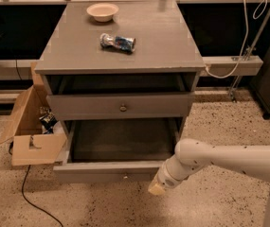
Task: Close middle drawer
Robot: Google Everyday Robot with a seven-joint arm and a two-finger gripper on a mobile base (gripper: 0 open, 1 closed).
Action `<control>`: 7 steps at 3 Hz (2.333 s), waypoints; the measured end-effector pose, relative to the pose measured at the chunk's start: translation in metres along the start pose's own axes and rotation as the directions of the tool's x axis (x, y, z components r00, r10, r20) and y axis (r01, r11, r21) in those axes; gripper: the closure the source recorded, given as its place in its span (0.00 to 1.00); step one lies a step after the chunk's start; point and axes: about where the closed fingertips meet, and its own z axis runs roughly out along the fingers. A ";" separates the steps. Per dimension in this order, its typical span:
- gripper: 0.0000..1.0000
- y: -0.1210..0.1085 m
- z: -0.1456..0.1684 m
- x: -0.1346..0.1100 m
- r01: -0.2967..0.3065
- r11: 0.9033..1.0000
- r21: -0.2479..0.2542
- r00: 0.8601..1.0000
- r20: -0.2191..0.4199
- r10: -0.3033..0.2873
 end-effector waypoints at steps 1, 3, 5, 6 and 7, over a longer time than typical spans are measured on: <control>1.00 -0.024 0.008 0.009 0.124 0.989 0.083 0.992 -0.029 -0.122; 1.00 -0.083 0.005 0.020 0.307 0.920 0.245 0.951 -0.047 -0.305; 1.00 -0.117 0.003 0.018 0.323 0.895 0.309 0.936 0.037 -0.350; 1.00 -0.116 0.004 0.018 0.323 0.895 0.309 0.936 0.037 -0.350; 1.00 -0.133 0.008 0.015 0.302 0.896 0.324 0.930 0.106 -0.352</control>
Offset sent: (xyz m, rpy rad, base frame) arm 0.0689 -0.0439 -0.0314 -0.1345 -0.4016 0.1742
